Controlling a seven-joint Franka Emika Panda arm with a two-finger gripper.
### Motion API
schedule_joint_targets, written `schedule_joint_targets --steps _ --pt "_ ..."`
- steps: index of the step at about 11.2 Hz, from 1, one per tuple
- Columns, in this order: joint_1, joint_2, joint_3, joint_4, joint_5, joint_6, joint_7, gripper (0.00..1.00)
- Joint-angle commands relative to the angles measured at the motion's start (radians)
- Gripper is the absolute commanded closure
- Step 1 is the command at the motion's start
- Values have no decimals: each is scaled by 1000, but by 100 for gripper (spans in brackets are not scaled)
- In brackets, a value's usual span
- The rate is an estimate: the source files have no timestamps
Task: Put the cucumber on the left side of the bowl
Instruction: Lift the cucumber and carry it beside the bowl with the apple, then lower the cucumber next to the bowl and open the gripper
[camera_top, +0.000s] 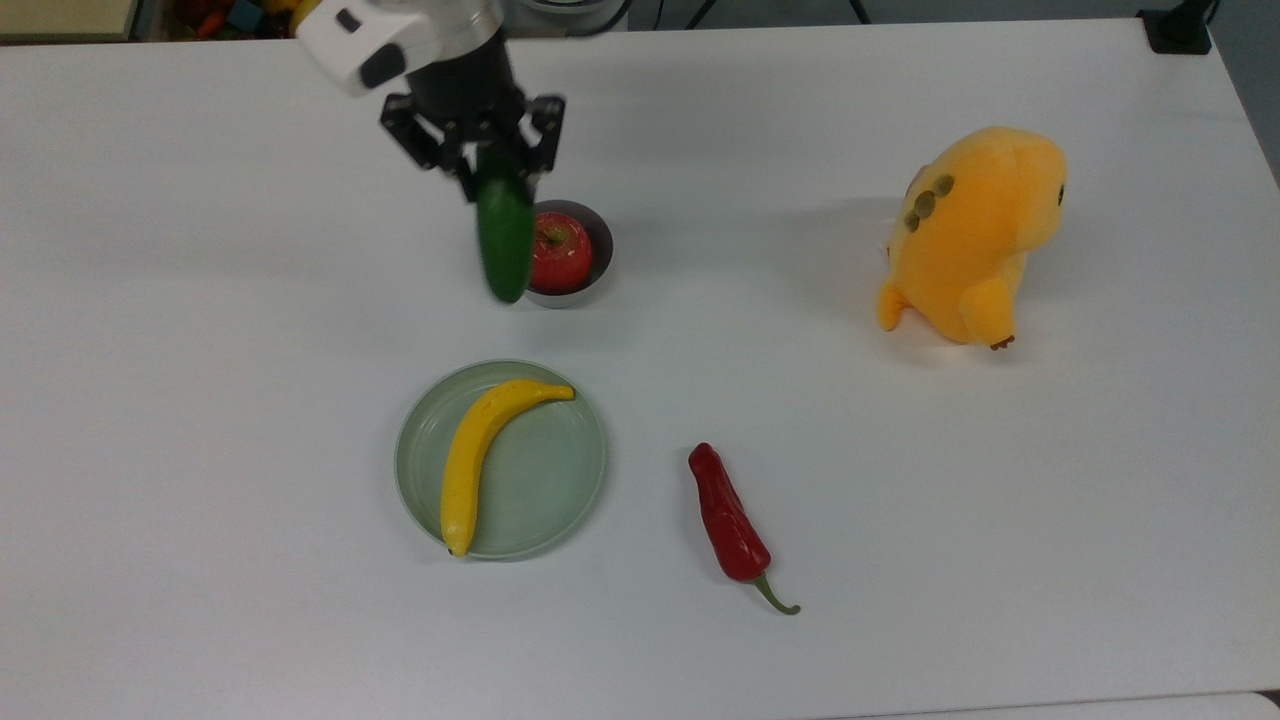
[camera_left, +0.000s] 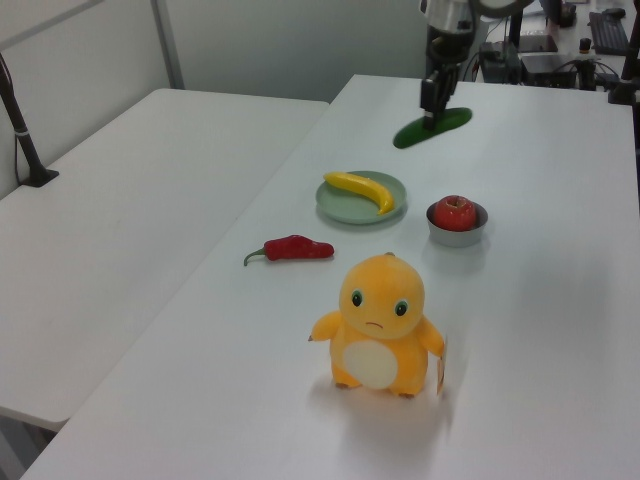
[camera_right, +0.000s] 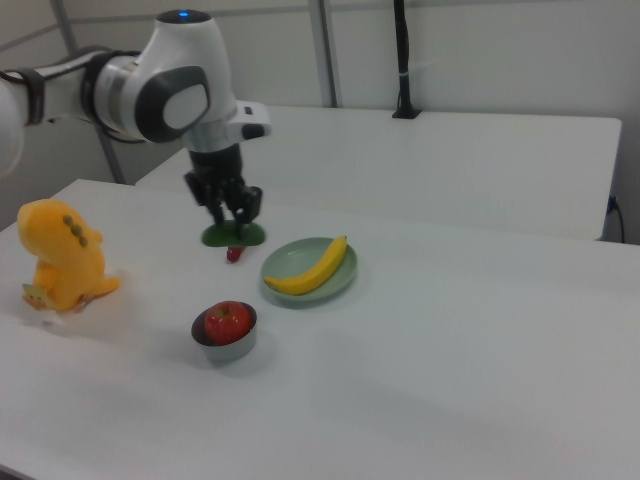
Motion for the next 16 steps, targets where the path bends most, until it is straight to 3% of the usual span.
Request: schedule_joint_targets --steps 1,5,10,12,16 --pt "41 -104 -1 -118 82 -113 -147 100" --pt "82 -144 58 -247 107 -90 -139 100" --pt "82 -127 161 -414 124 301 -21 100" --pt "88 -103 177 -488 84 468 13 99" --pt "81 -62 175 -534 -22 573 68 100"
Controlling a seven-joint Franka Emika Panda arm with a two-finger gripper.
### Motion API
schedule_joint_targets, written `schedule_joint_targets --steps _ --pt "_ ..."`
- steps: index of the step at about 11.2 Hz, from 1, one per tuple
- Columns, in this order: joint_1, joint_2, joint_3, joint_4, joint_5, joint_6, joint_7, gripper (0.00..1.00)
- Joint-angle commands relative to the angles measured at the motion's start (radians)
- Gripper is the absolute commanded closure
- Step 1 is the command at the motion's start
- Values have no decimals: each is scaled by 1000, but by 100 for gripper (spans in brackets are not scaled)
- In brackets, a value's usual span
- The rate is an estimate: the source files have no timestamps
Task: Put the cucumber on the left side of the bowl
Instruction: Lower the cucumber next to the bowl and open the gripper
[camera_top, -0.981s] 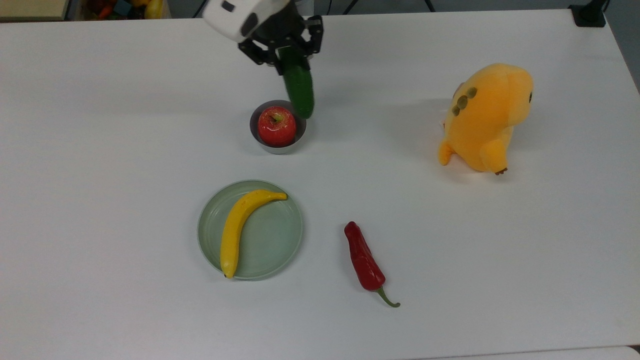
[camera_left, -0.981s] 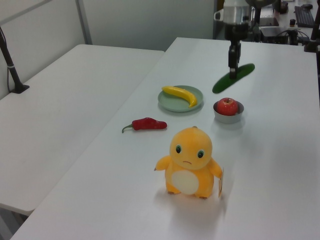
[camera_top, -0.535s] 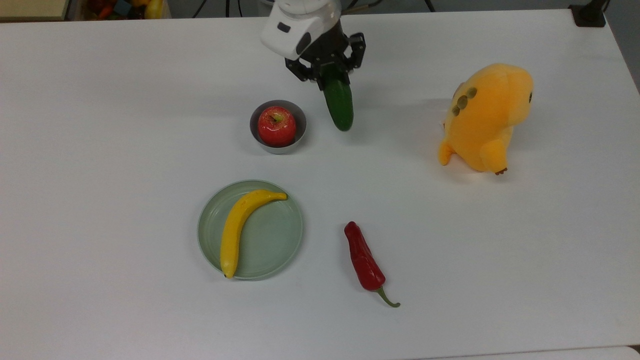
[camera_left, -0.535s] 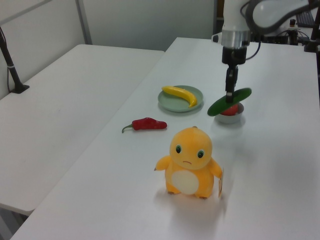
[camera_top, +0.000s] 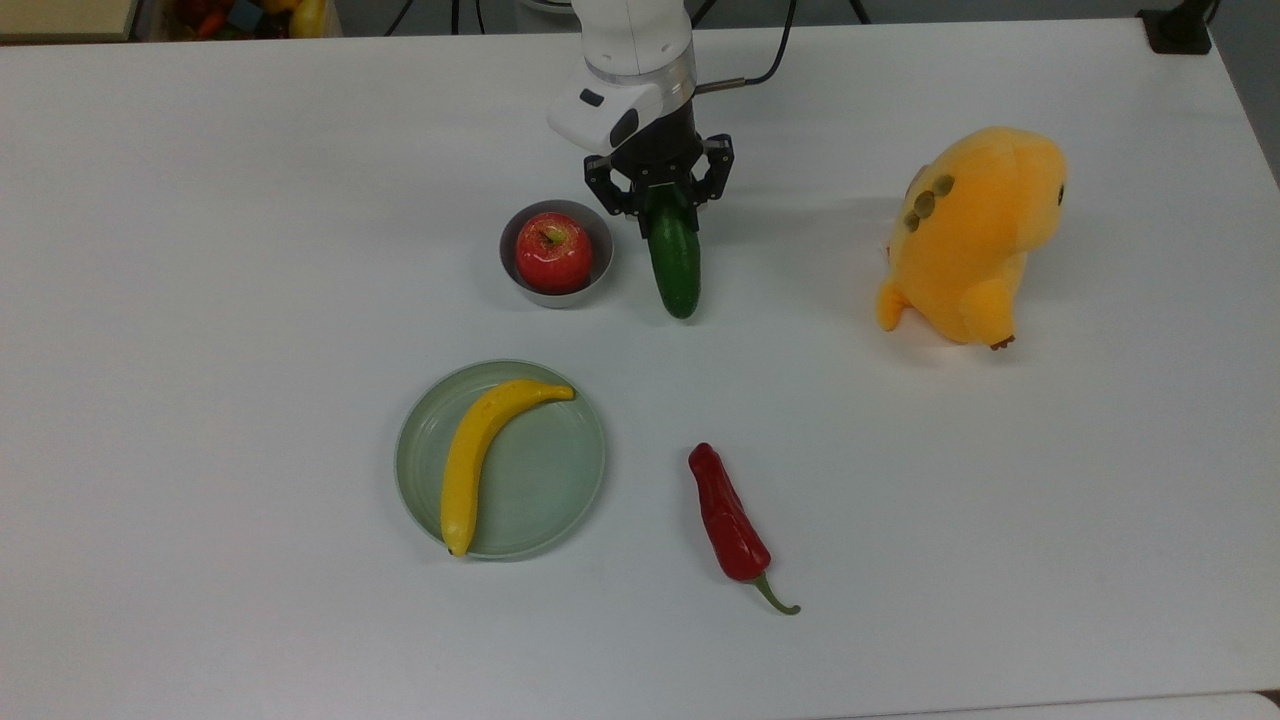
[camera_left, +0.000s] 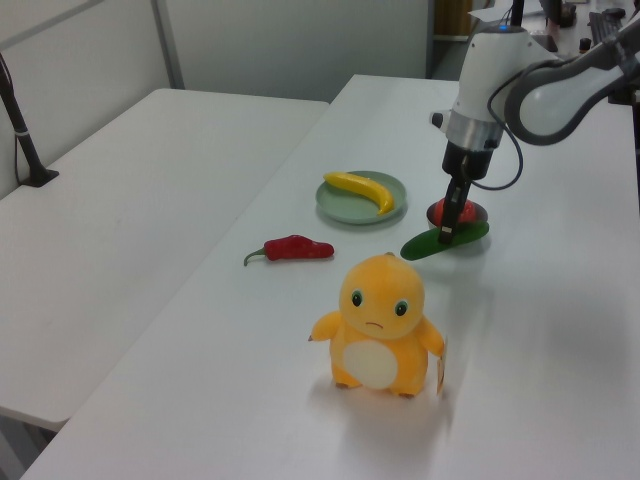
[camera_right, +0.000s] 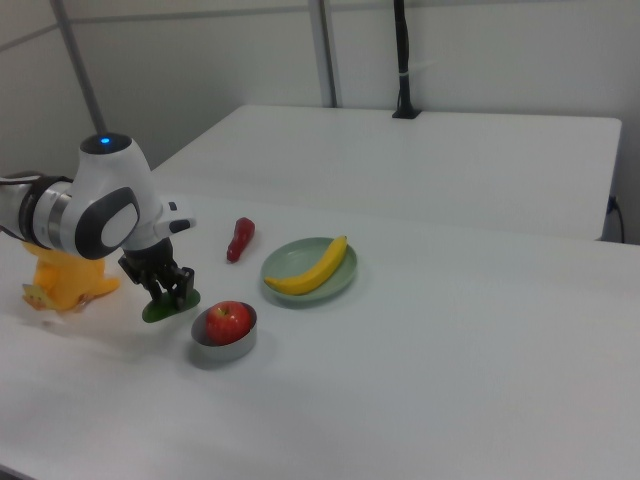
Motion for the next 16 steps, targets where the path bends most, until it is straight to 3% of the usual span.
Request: schedule_joint_targets --steps 1,2,3,4,5,7,8,9,12,16 --pt "-4 20 0 -24 -100 46 71 99" --pt "-7 26 0 -23 -133 46 79 98" --pt "-10 32 -2 -18 -147 45 79 91" --pt "-24 31 -2 -15 -147 42 84 63" --pt "-25 29 -2 -13 -147 40 99 43" --pt "-24 26 -2 -6 -147 37 120 26" --pt "-22 28 -2 2 -147 33 122 8" --pt "-21 26 -2 5 -147 31 122 0" --pt "-19 8 -2 60 -145 -31 145 0" --pt "-28 -23 -3 304 -144 -379 258 0"
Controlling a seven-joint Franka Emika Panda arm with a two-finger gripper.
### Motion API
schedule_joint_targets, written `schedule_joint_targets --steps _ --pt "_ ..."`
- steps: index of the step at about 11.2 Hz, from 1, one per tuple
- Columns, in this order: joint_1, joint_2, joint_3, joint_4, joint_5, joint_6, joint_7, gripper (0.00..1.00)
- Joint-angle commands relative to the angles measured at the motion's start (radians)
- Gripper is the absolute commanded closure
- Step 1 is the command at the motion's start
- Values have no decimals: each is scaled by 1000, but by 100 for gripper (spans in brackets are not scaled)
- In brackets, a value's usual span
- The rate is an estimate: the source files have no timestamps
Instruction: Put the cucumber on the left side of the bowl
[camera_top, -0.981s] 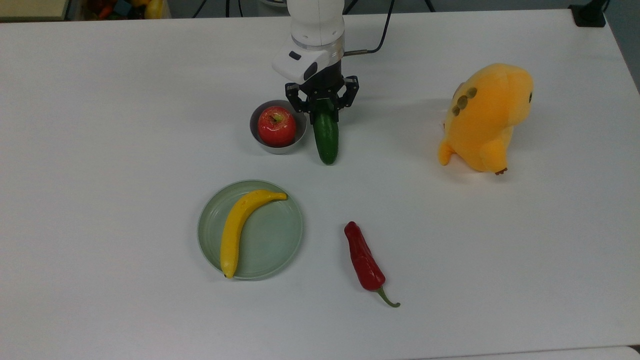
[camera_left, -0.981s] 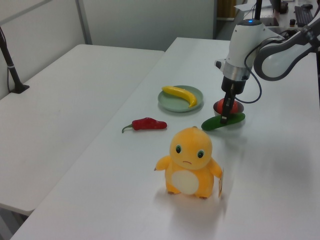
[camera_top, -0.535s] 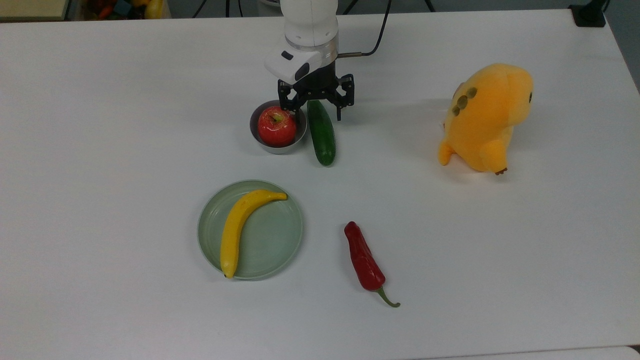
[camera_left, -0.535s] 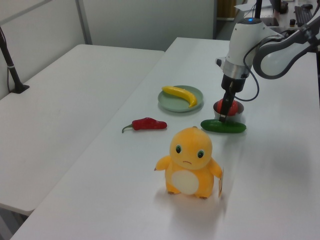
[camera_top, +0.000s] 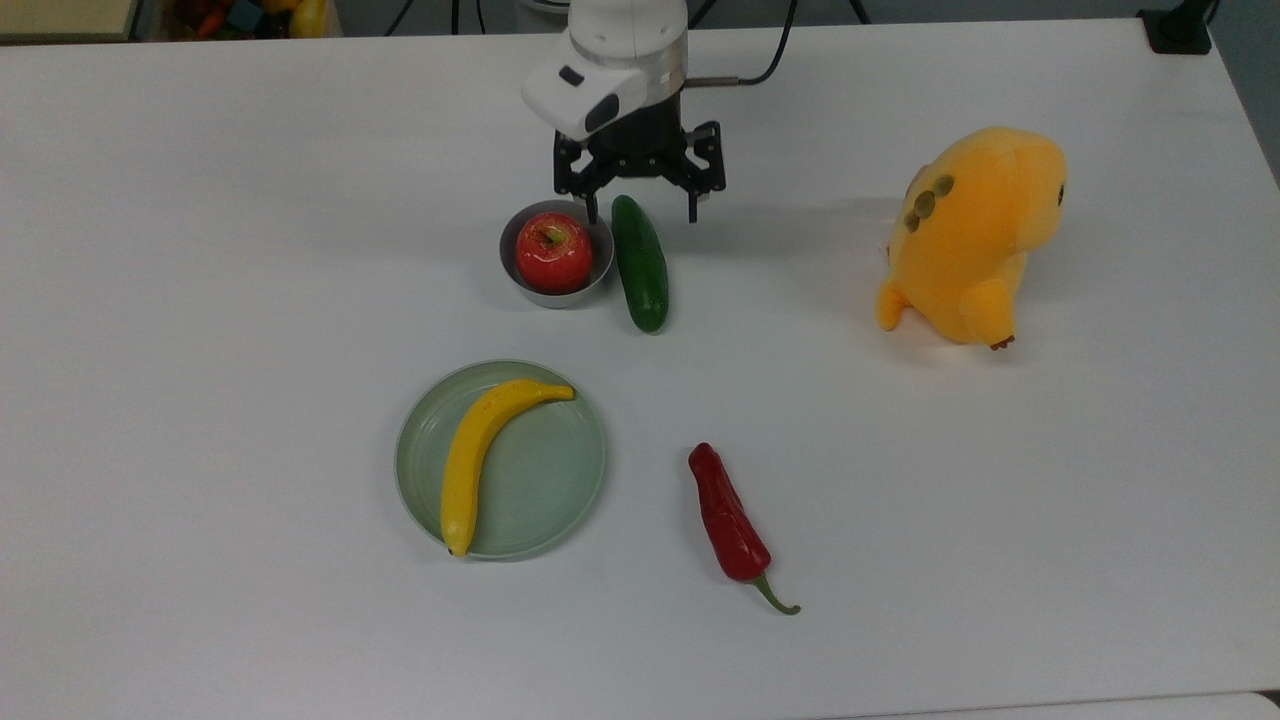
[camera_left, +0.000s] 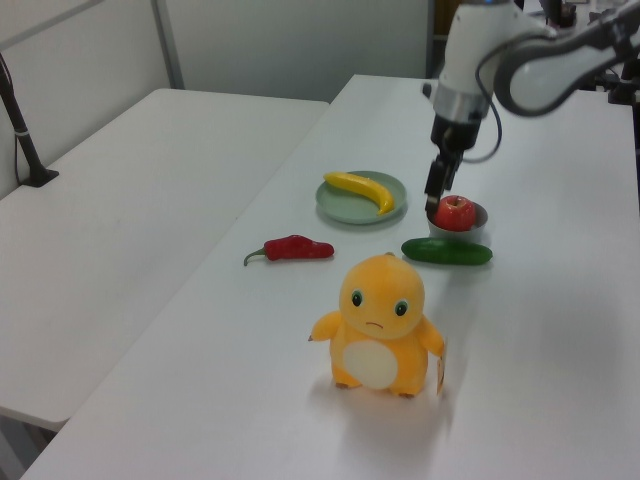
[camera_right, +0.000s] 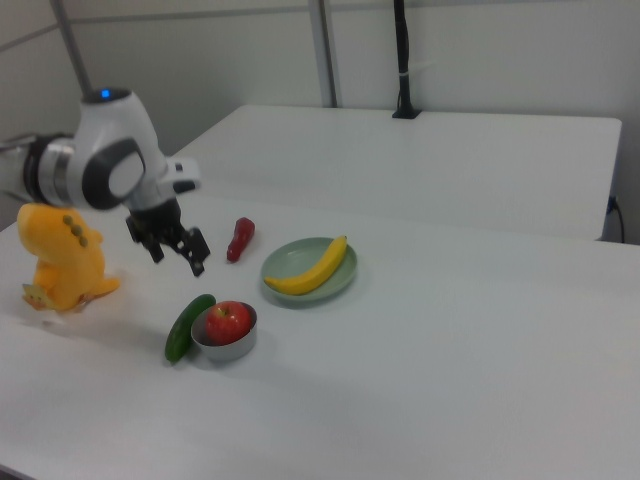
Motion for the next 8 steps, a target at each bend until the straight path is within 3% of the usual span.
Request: schedule_joint_targets --steps 1,5,8 --pt "0 -39 -4 176 -17 -268 123 0" --pt "-26 -94 -21 364 -8 -581 156 0" --pt "-23 -133 -65 381 -7 -663 156 0"
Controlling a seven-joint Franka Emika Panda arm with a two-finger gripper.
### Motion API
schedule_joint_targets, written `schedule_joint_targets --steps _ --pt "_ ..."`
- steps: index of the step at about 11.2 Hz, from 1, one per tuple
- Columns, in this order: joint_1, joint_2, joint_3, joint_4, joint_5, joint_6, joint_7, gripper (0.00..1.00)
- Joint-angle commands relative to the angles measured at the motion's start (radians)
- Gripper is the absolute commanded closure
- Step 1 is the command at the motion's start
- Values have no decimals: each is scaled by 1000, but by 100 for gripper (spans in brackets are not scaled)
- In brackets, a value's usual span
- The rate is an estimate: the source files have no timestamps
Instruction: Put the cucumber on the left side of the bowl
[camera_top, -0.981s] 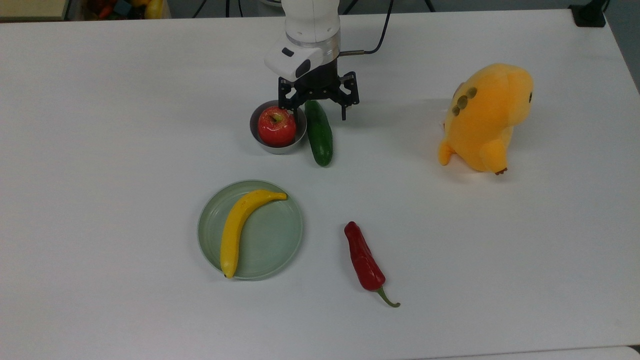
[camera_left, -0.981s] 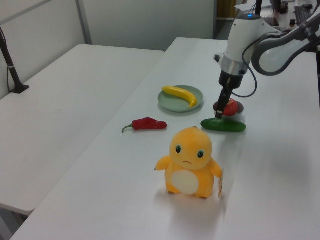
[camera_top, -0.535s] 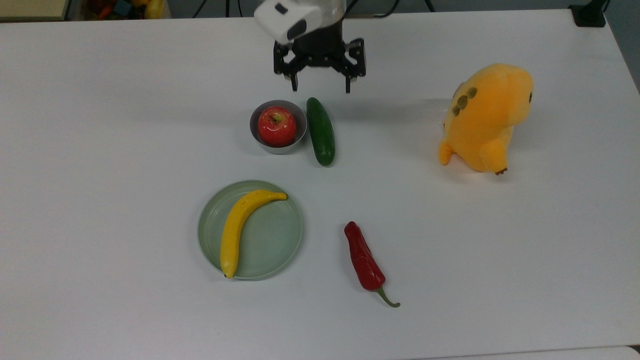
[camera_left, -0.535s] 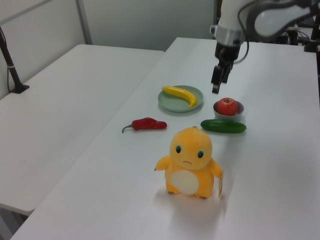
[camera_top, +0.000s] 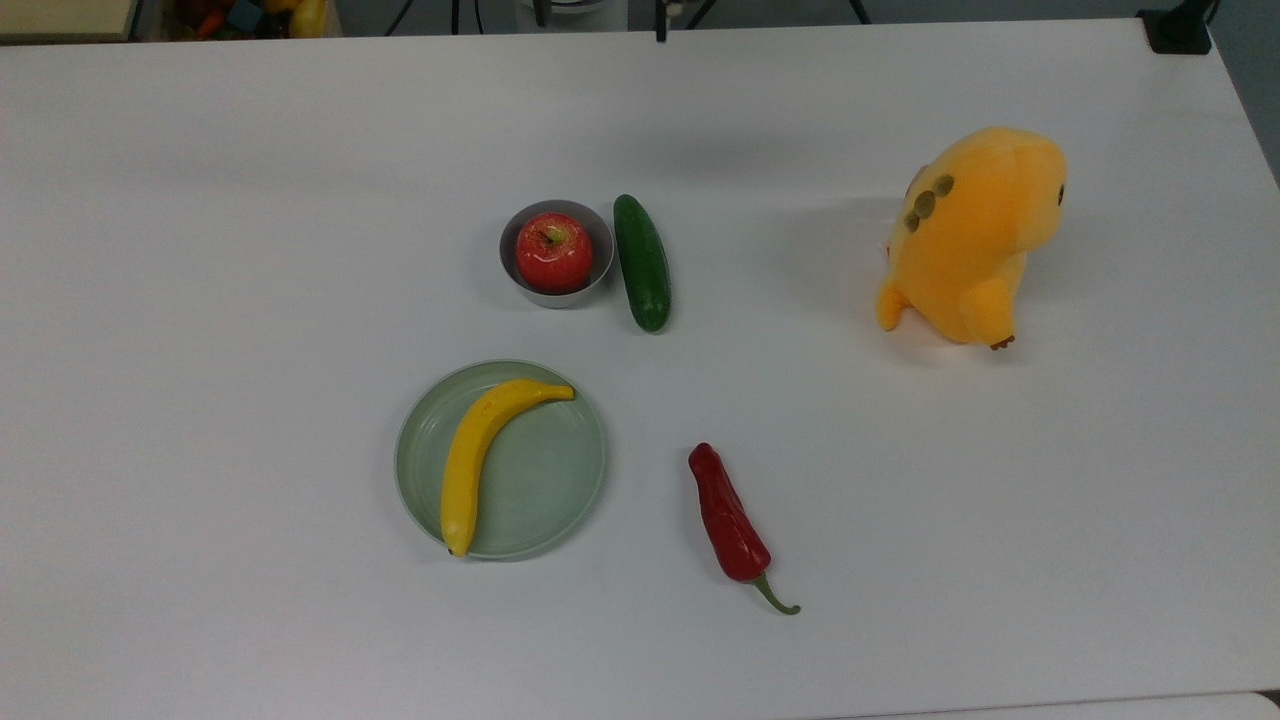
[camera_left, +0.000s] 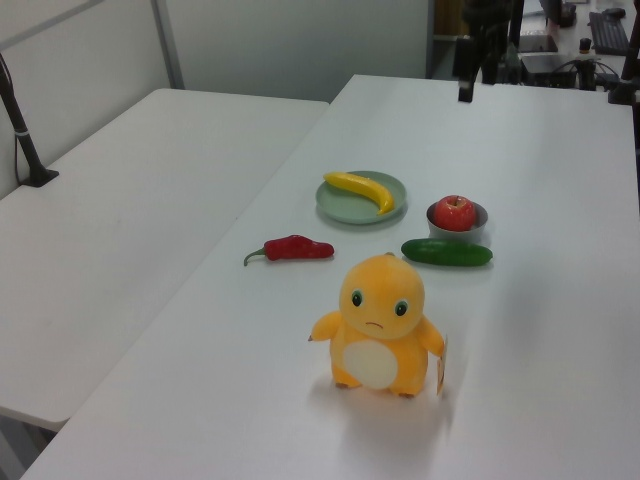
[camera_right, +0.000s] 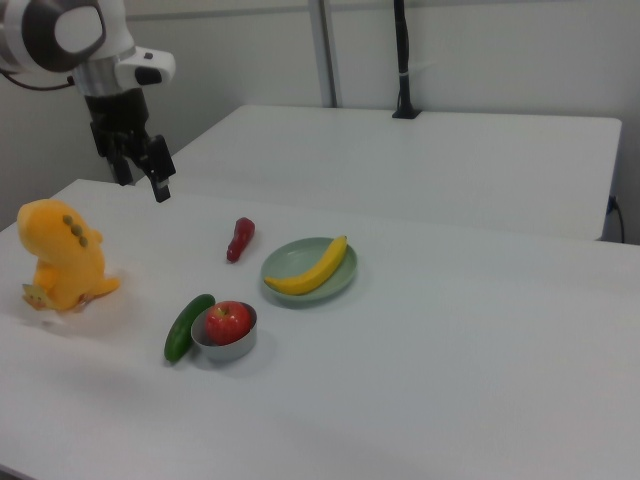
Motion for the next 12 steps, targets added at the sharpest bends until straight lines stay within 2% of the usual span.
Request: schedule_joint_targets --steps 1,4,8,12 --pt "10 -30 -50 4 -6 -50 15 0" --pt "72 -30 -134 6 15 -38 -40 0" --pt "61 -24 -171 3 14 79 -282 0" --pt "56 -24 -188 -13 14 129 -352 0"
